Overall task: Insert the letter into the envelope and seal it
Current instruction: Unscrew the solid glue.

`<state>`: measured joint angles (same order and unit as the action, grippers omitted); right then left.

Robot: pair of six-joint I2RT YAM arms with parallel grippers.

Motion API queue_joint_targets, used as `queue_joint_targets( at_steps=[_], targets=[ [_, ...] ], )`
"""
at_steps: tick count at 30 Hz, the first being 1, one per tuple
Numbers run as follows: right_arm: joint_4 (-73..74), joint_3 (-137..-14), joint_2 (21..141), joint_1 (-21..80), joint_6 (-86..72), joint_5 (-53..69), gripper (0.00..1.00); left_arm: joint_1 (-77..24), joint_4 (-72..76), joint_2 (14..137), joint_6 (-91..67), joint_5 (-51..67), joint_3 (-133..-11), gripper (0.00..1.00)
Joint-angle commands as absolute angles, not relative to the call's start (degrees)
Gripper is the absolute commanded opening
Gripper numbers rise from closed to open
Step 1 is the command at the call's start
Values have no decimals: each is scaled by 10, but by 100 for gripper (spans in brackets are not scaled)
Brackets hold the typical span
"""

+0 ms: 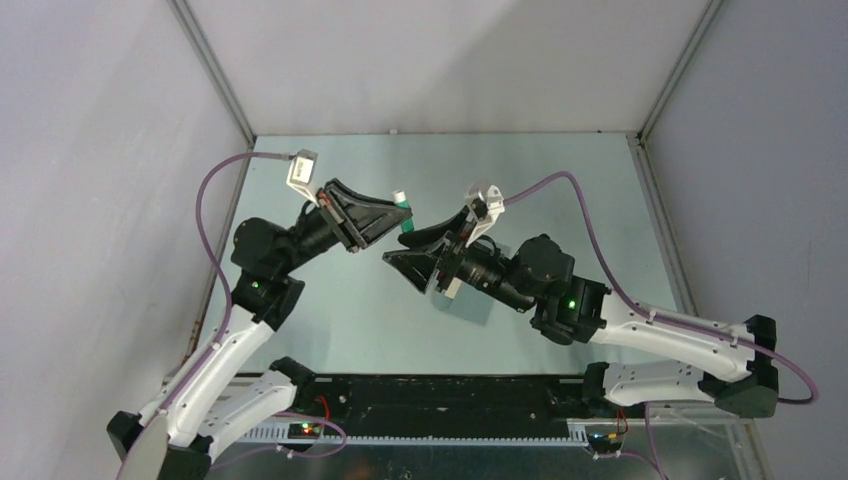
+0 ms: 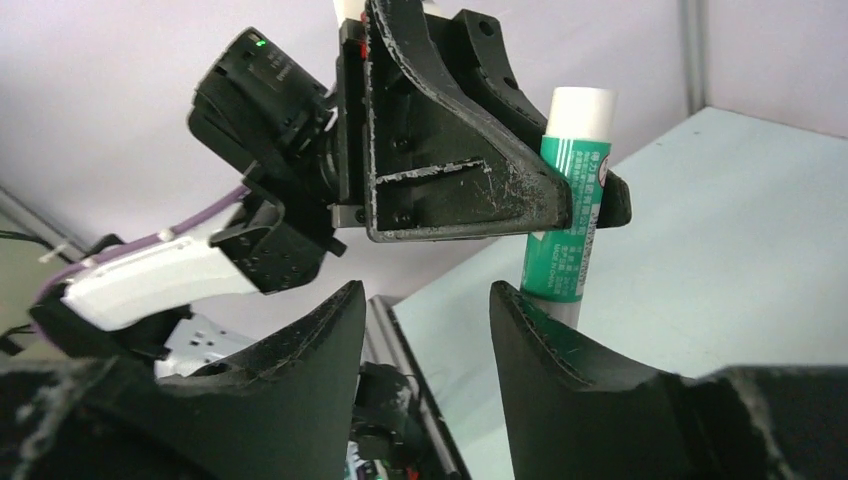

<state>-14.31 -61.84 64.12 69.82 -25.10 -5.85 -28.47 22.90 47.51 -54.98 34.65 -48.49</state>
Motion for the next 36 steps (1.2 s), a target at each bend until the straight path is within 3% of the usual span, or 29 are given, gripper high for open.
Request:
queue_joint_targets(
  at_steps=[1, 8, 17, 30, 36],
  targets=[
    [-87, -650, 649, 728, -180, -181, 51, -285, 240, 465, -544, 352, -482, 0],
    [-125, -629, 622, 789, -117, -323, 53, -283, 233, 462, -541, 350, -482, 0],
    [-133, -622, 619, 794, -118, -387, 59, -282, 231, 460, -540, 350, -484, 0],
    [-91, -661, 656, 769, -140, -323, 59, -282, 231, 462, -542, 351, -488, 0],
    [-85, -671, 667, 759, -146, -306, 53, -282, 230, 460, -540, 351, -488, 0]
  ],
)
